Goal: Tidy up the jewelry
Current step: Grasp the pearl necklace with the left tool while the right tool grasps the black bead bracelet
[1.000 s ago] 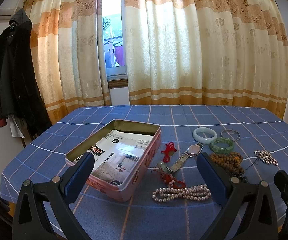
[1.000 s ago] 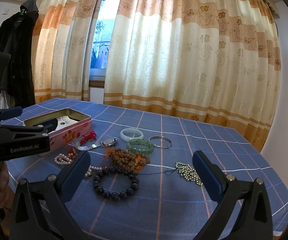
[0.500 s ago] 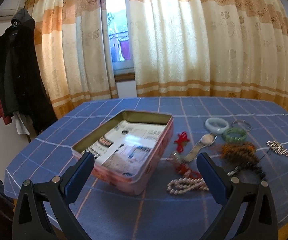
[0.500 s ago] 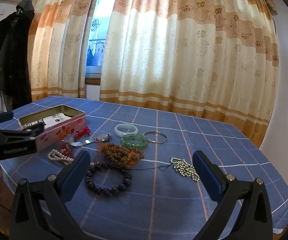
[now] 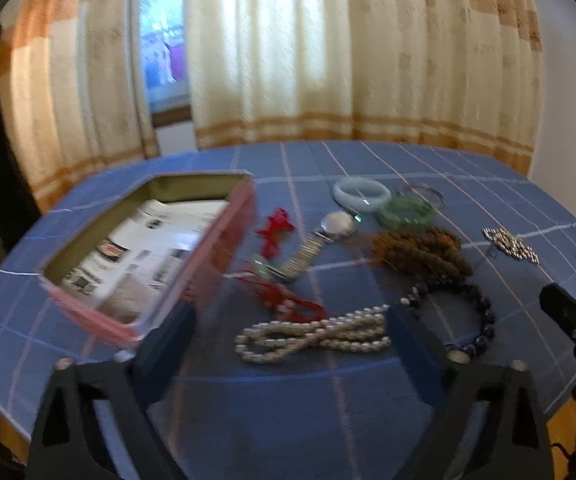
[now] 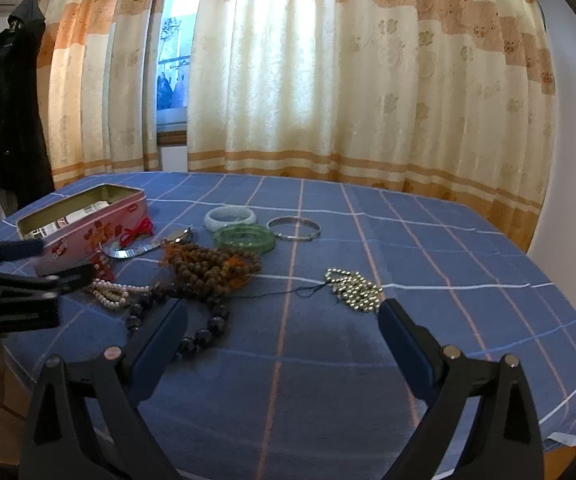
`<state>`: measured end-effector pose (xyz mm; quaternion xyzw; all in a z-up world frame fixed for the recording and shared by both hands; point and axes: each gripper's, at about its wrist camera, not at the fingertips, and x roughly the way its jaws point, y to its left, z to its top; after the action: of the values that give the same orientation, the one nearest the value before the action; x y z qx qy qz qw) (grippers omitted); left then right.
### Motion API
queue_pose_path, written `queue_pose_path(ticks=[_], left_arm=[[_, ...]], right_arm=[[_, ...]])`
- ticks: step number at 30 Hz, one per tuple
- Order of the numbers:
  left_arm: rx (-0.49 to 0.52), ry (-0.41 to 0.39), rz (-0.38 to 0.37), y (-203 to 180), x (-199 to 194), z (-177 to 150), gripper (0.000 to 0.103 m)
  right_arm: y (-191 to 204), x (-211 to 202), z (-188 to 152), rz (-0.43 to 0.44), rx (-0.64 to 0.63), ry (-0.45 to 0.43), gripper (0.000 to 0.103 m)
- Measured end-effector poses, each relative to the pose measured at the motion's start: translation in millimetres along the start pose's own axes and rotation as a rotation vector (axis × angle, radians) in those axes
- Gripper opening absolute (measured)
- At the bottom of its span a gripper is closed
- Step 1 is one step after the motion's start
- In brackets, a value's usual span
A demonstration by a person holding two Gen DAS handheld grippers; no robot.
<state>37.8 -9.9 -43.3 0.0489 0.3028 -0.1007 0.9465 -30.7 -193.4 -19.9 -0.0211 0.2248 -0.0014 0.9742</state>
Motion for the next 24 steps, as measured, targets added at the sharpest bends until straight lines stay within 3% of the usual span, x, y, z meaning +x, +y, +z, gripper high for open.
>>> queue_pose_path(ticks=[3, 5, 7, 12, 14, 16, 24], left_arm=[[0.008, 0.066, 0.012, -3.3, 19.2, 0.4, 0.077], [-0.023, 0.103, -0.031, 0.7, 26.5, -1.2, 0.067], [-0.028, 0.104, -0.063, 1.7, 26.8, -1.1, 0.052], [0.018, 0.056, -0.047, -5.4, 11.4, -1.4, 0.014], [0.032, 0.041, -0.048, -6.5, 3.9, -1.0, 0.013], [0.038, 0.023, -0.057, -5.5, -2.3, -1.1, 0.005], [0.034, 0.008, -0.070, 4.0, -8.4, -3.4, 0.005]], right_arm=[[0.0, 4.0, -3.5, 0.016, 0.002, 0.008, 0.098], [-0.6, 5.7, -4.7, 0.026, 0.008, 0.015, 0.098], [-0.7, 7.1, -5.7, 0.036, 0.011, 0.018, 0.098], [-1.5, 7.1, -5.3, 0.042, 0.016, 0.015, 0.098], [-1.0, 7.0, -5.2, 0.043, 0.017, 0.016, 0.098], [-1.0, 7.2, -5.1, 0.041, 0.015, 0.015, 0.098], [7.2, 8.1, -3.3, 0.048, 0.002, 0.015, 0.098]])
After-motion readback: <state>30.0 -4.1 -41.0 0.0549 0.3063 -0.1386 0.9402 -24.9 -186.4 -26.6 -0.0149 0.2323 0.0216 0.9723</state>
